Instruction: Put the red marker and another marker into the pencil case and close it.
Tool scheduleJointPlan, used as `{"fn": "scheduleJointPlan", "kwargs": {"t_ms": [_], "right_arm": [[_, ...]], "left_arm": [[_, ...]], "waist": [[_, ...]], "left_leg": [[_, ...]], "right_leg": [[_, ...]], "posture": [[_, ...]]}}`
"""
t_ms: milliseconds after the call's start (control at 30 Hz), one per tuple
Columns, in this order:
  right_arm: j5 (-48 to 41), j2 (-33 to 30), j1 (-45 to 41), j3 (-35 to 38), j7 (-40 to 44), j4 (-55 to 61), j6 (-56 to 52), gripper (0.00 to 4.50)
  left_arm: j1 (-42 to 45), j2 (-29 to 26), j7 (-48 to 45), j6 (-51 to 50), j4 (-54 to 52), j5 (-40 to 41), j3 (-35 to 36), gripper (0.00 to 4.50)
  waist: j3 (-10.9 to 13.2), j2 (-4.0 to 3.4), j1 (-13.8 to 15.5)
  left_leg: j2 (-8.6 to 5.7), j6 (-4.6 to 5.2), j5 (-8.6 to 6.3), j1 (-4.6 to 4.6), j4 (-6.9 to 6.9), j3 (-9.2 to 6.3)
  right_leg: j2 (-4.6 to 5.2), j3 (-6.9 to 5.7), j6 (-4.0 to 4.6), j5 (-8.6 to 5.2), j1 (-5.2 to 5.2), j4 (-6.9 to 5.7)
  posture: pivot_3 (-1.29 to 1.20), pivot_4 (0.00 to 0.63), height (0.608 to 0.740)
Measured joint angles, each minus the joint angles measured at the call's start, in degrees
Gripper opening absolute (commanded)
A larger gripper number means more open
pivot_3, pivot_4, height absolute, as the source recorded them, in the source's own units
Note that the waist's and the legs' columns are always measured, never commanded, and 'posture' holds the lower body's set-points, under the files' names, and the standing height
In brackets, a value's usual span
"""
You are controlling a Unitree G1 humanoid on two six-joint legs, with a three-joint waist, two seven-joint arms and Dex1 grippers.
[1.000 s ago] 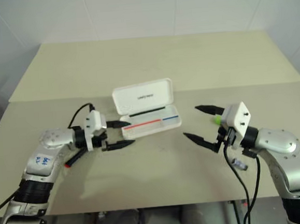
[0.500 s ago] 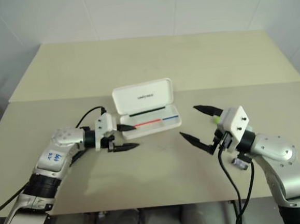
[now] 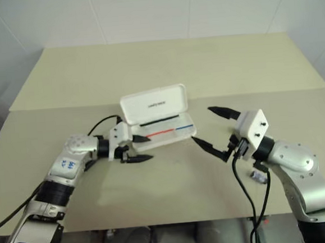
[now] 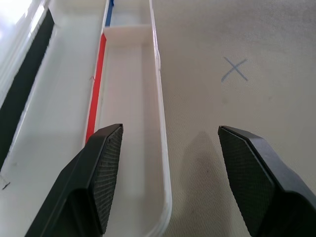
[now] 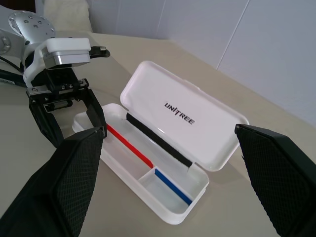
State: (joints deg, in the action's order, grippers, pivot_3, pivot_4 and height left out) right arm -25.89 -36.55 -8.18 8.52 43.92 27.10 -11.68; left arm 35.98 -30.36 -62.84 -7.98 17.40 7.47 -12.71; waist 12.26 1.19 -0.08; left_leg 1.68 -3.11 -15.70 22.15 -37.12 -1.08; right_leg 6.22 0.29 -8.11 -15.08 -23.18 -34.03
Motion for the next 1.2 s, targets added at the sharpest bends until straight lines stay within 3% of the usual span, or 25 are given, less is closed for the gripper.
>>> {"fn": "scheduleJointPlan", "kwargs": {"t_ms": [333,567,867,1200], "right_arm": [[-0.12,-0.62,-0.8,-0.03,-0.06,0.01,-0.88,4.5],[-0.95,-2.19,-1.44,0.27,1.41,0.02,-1.53,4.5],[-5.09,-9.32,7.25,6.22,8.7,0.2,-3.56,4.5],[-7.14,-10.53,14.32,11.73,9.58,4.68,-5.28,4.5]], "left_arm": [[3.06,-2.61,-1.31,2.33,-0.07,-5.45,-3.35,0.04],[2.24,-4.08,-1.38,0.57,-4.57,-7.13,-4.17,0.01],[-0.55,-4.92,-2.63,-7.71,-15.62,-7.0,-5.44,0.01],[-3.22,-4.36,-2.95,-11.09,-23.57,-6.95,-8.45,0.01]], "waist": [[-0.05,-0.04,-0.27],[-0.07,-0.02,-0.33],[-0.07,-0.01,0.33],[-0.07,-0.01,0.31]], "left_leg": [[0.02,0.03,0.0,-0.06,0.04,0.06],[0.08,0.08,0.03,-0.08,0.02,0.07],[0.06,0.17,-0.02,0.2,0.0,0.08],[0.06,0.17,-0.02,0.16,-0.07,0.09]], "right_leg": [[-0.02,0.05,0.02,0.01,-0.02,-0.04],[-0.07,0.08,0.1,0.05,-0.04,-0.07],[-0.08,0.11,0.02,0.03,-0.23,0.01],[-0.09,0.19,0.02,0.03,-0.21,-0.03]], "posture": [[0.0,0.15,0.74],[0.0,0.15,0.74],[0.0,0.15,0.74],[0.0,0.15,0.74]]}}
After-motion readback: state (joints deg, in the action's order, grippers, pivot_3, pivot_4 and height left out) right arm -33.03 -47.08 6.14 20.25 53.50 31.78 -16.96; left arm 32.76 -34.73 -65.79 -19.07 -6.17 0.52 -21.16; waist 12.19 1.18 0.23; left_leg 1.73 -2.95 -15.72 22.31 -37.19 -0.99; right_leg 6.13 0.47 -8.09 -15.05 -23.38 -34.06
